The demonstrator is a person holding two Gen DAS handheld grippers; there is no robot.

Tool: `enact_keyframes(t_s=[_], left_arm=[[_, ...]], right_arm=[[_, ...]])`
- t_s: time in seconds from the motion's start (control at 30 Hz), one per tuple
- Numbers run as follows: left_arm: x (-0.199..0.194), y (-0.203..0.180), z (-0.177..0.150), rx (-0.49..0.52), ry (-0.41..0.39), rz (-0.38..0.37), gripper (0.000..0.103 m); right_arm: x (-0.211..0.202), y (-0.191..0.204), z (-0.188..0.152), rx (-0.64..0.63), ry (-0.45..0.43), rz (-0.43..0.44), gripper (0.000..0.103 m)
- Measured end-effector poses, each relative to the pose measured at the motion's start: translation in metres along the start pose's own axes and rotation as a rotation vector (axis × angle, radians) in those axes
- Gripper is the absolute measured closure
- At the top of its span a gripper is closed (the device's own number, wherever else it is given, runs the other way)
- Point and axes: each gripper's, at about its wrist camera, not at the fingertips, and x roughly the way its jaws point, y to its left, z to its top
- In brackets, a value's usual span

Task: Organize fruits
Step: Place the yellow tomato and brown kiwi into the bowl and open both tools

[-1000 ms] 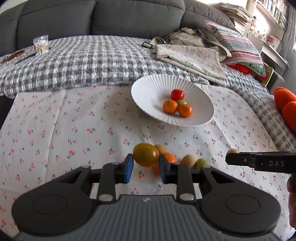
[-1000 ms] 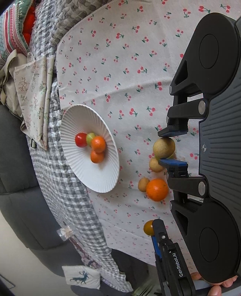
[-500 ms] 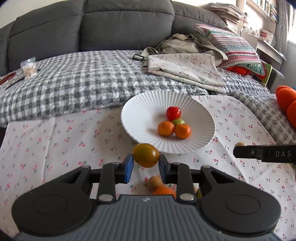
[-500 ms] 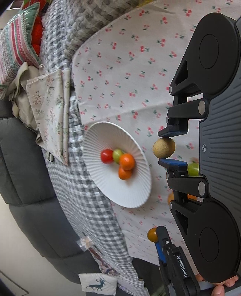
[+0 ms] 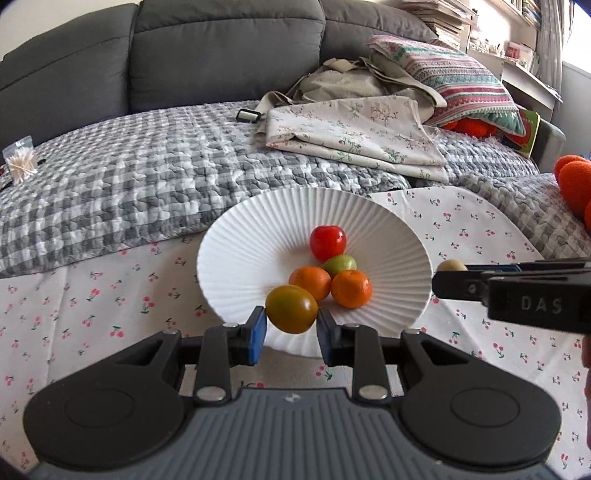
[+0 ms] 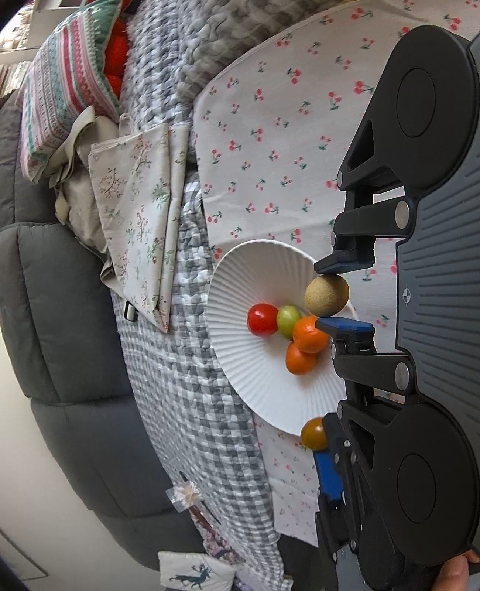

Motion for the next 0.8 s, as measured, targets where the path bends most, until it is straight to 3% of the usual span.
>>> enact_keyframes(t_s=[0.47,0.53,0.6,0.7,0.8], left_arm=[[0.026,-0.006,-0.004,0.033,0.009,-0.010,0.074],[0.024,-0.005,-0.003,0.030,0.006,-0.017,0.066],[0.018,-0.003,-0.001,0.019,-0.018,-0.020,0.049],[0.006,0.001,0.005,0.005,-0.056,-0.030,0.041],[-0.003,0.007,0.008,-0.019,-0.069,-0.038,0.041]], right_arm=[[0.037,0.007,0.001,-0.043,-0.007,-0.029,0.078],[0.038,0.007,0.002,-0.030,-0.006,-0.025,0.077],[0.035,0.006,0.002,-0.018,-0.017,-0.026,0.070],[0.023,0.000,0.008,0.024,-0.048,-0.002,0.064],[0.013,-0.010,0.015,0.087,-0.065,0.016,0.060]])
